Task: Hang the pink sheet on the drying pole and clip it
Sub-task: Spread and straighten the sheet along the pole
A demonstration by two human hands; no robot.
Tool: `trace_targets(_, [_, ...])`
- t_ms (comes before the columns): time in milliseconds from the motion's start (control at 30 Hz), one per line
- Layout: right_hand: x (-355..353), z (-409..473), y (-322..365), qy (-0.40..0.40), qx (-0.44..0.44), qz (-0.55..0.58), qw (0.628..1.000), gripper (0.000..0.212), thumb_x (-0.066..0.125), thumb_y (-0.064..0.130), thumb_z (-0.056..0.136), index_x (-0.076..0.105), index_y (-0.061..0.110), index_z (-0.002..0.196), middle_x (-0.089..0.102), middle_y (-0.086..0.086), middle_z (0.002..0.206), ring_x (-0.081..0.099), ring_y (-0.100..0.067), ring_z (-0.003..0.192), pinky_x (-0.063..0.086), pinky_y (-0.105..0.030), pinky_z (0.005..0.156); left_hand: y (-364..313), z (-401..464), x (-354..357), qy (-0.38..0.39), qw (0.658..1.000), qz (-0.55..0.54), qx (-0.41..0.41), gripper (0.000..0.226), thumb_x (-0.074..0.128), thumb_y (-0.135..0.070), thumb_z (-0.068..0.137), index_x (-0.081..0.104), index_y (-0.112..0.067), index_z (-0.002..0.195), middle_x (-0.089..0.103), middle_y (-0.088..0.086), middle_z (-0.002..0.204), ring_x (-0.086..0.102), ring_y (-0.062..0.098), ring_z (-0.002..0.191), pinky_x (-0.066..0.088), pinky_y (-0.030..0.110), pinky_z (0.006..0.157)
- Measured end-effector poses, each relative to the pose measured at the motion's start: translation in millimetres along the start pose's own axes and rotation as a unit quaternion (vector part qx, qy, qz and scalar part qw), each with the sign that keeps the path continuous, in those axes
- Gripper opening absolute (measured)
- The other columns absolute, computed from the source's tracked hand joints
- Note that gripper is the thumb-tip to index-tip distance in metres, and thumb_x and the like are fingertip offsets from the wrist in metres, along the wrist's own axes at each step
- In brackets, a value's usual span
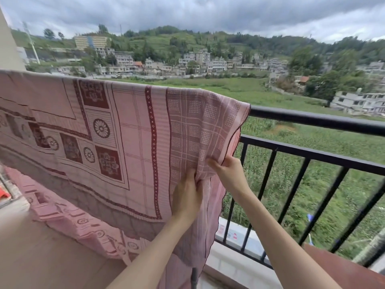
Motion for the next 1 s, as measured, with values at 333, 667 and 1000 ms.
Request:
trace_targets(333, [5.8,-28.9,-82.6,-0.029,0.064,-0.02,0.997,0.025,0.057,0.012,0.089,0.06,0.009,0.064,0.057,0.006,0.054,0.042,-0.003,0.049,0.032,-0.025,0.051,17.8,-24.4,22.5,0.014,1.0,-0.017,-0.003,0.009,0.058,-0.01,0.088,0.056,-0.009,0.079,0.054,-0.002,0.077,0.051,0.018,0.07,0.035,0.026,0.061])
trace_targets(667, [15.4,-76.3,-167.6,0.002,0.155,-0.075,0.985,0.039,0.059,0.013,0.088,0.05,0.022,0.052,0.059,-0.007,0.057,0.051,-0.019,0.06,0.033,-0.03,0.056,70.0,-78.4,73.1,0.1,0.991,0.038,-0.074,0.011,0.056,-0.012,0.089,0.061,-0.009,0.08,0.055,-0.004,0.069,0.05,0.016,0.062,0.033,0.017,0.053])
trace_targets(1000, [41.8,-135.6,-240.0,0.101,0.255,-0.197,0.941,0.027,0.055,0.021,0.089,0.067,0.015,0.066,0.063,0.002,0.061,0.061,-0.021,0.069,0.038,-0.023,0.054,121.8,-136.1,110.1,0.247,0.952,0.137,-0.12,0.018,0.051,-0.012,0.09,0.068,-0.011,0.092,0.07,0.007,0.093,0.061,0.026,0.085,0.044,0.032,0.07])
Point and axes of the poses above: each hand's wrist, its own z-axis towards the middle knuckle, its own x-axis out of the palm, y = z × x, the point moved 8 cm from there along z, towards the middle knuckle
